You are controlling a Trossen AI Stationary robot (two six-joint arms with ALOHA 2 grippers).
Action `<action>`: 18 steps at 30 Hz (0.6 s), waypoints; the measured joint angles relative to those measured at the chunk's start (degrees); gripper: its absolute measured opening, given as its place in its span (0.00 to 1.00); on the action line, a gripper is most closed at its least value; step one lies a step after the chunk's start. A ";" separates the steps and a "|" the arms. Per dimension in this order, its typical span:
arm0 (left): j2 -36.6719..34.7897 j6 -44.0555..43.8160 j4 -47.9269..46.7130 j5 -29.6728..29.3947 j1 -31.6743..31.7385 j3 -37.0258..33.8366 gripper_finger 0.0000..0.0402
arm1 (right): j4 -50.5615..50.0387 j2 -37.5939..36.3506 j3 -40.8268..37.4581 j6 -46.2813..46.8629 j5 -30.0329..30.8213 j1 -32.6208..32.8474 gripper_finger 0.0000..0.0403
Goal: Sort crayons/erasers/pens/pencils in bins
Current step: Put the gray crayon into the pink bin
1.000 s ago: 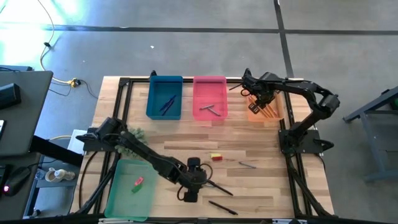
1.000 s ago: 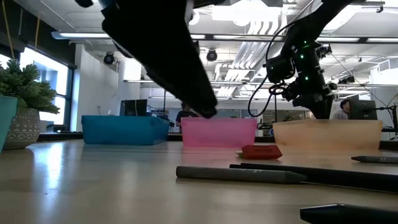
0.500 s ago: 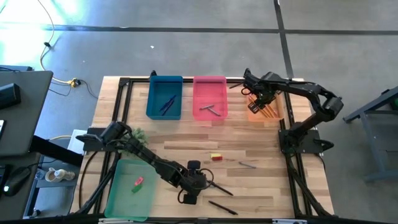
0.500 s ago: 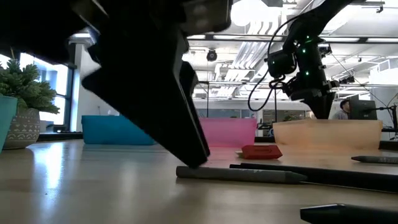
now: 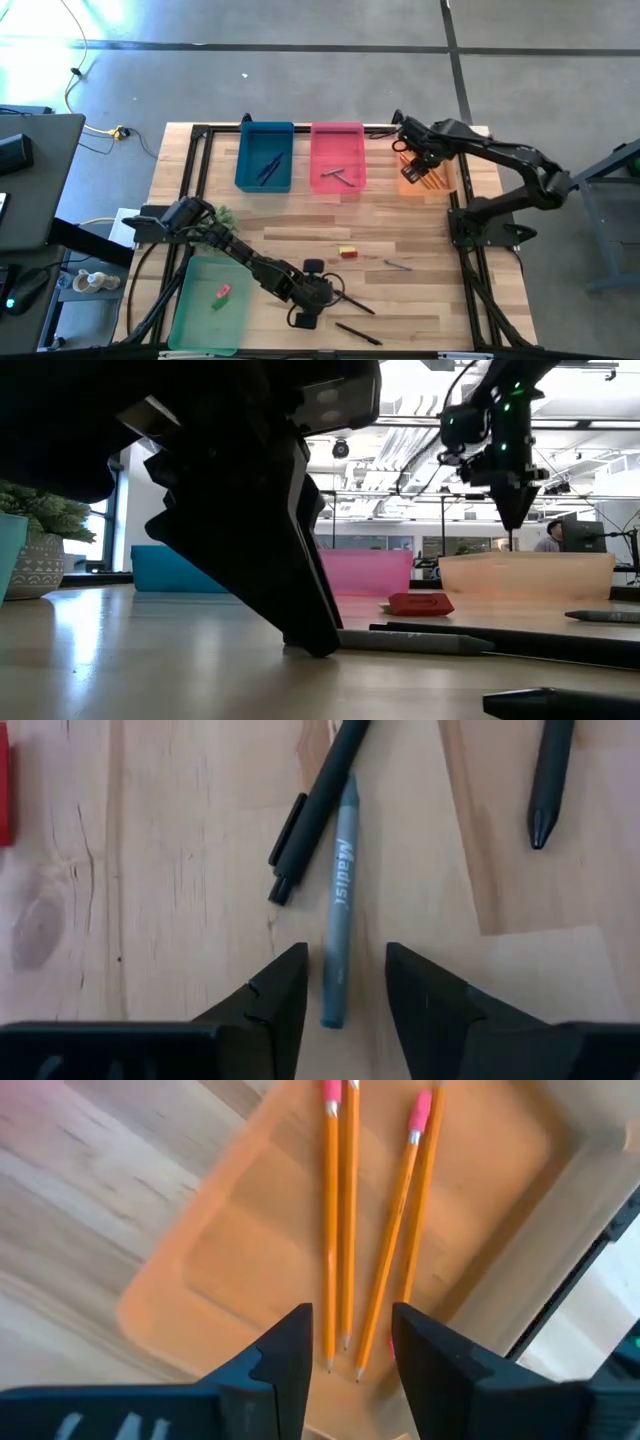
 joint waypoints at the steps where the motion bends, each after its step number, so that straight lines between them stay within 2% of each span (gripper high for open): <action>1: 0.01 0.81 0.08 -0.11 0.00 0.00 0.29 | 0.00 -1.08 0.00 0.09 0.00 0.43 0.32; 12: 0.12 2.90 -1.04 0.25 -0.04 0.09 0.10 | 0.02 -13.44 0.00 2.22 0.15 5.38 0.32; 18: -0.10 3.09 -2.59 2.58 0.00 0.15 0.02 | -0.19 -17.15 0.00 2.39 1.59 8.74 0.32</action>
